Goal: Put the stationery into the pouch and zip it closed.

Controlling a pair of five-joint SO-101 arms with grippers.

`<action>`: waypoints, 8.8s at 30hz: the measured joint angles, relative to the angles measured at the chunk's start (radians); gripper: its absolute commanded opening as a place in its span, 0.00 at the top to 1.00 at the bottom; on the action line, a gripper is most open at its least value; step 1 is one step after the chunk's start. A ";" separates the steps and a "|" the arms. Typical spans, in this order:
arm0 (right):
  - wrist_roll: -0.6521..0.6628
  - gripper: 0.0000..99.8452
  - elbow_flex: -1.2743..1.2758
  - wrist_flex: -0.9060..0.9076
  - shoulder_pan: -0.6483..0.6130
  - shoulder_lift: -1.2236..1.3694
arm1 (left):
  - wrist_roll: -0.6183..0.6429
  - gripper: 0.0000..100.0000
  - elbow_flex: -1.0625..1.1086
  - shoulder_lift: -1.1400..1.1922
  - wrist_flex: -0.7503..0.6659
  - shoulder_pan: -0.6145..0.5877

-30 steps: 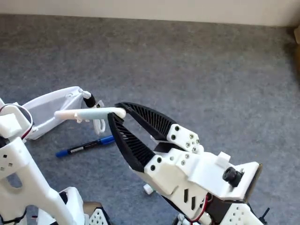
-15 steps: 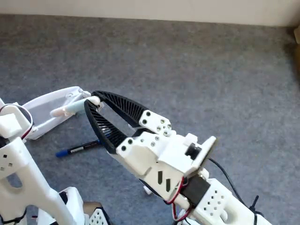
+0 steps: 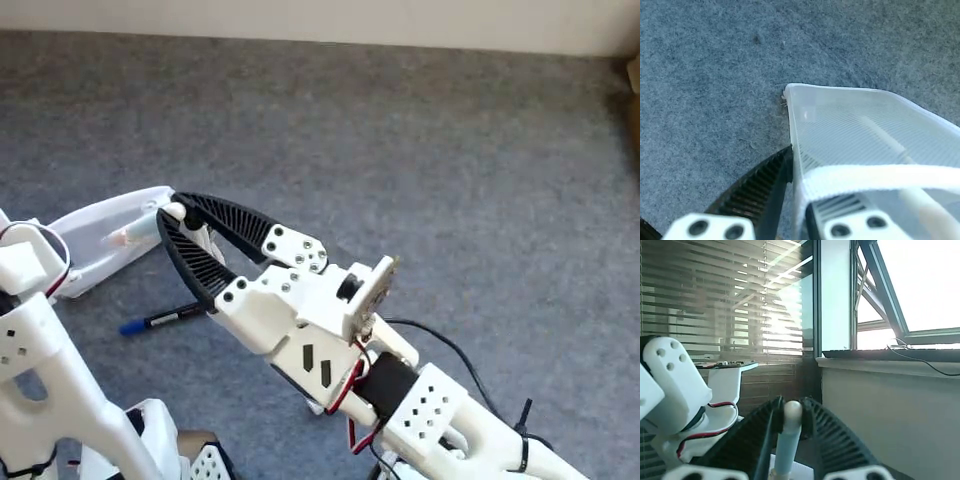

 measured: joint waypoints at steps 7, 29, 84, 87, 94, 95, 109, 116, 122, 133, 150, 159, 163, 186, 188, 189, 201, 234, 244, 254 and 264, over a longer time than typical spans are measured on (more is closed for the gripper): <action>0.000 1.00 0.000 0.002 -0.009 0.002 | 0.002 0.99 0.052 -0.014 -0.055 0.000; 0.132 0.93 -0.005 0.293 -0.100 0.002 | 0.002 0.99 0.052 -0.014 -0.063 0.000; 0.133 0.80 -0.250 1.053 -0.018 0.218 | 0.130 0.99 0.054 0.000 -0.109 -0.222; 0.135 0.80 -0.282 1.053 -0.017 0.325 | 0.130 0.99 0.054 0.000 -0.109 -0.222; 0.135 0.80 -0.295 1.053 -0.015 0.476 | 0.130 0.99 0.054 0.000 -0.109 -0.222; 0.135 0.80 -0.295 1.053 -0.015 0.496 | 0.130 0.99 0.054 0.000 -0.109 -0.222; 0.137 0.80 -0.416 1.051 -0.015 0.792 | 0.130 0.99 0.054 0.000 -0.109 -0.222; 0.137 0.80 -0.540 1.051 -0.015 0.979 | 0.130 0.99 0.054 0.000 -0.109 -0.222; 0.141 0.80 -0.647 1.051 -0.014 1.112 | 0.130 0.99 0.054 0.000 -0.109 -0.222; 0.169 0.82 -0.681 1.051 0.049 1.209 | 0.130 0.99 0.054 0.000 -0.109 -0.222; 0.413 1.00 -0.689 1.247 0.210 1.208 | 0.130 0.99 0.054 0.000 -0.109 -0.222; 0.417 0.99 -0.804 1.519 0.322 1.209 | 0.130 0.99 0.054 0.000 -0.109 -0.222; 0.417 0.92 -0.839 1.550 0.325 1.209 | 0.130 0.99 0.054 0.000 -0.109 -0.222; 0.391 0.84 -0.959 1.292 0.250 1.215 | 0.130 0.99 0.054 0.000 -0.109 -0.222; 0.334 0.84 -0.927 1.237 0.233 1.215 | 0.130 0.99 0.054 0.000 -0.109 -0.222; 0.305 0.84 -0.918 1.214 0.224 1.215 | 0.130 0.99 0.054 0.000 -0.109 -0.222; 0.245 0.84 -0.812 1.007 0.189 1.215 | 0.130 0.99 0.054 0.000 -0.109 -0.222; 0.414 0.99 -0.974 1.407 0.195 1.398 | 0.130 0.99 0.054 0.000 -0.109 -0.222; 0.422 0.99 -1.020 1.494 0.193 1.399 | 0.130 0.99 0.054 0.000 -0.109 -0.222; 0.422 0.99 -1.068 1.605 0.199 1.318 | 0.130 0.99 0.054 0.000 -0.109 -0.209; 0.422 0.99 -1.068 1.614 0.264 1.152 | 0.129 0.99 0.054 0.000 -0.109 -0.098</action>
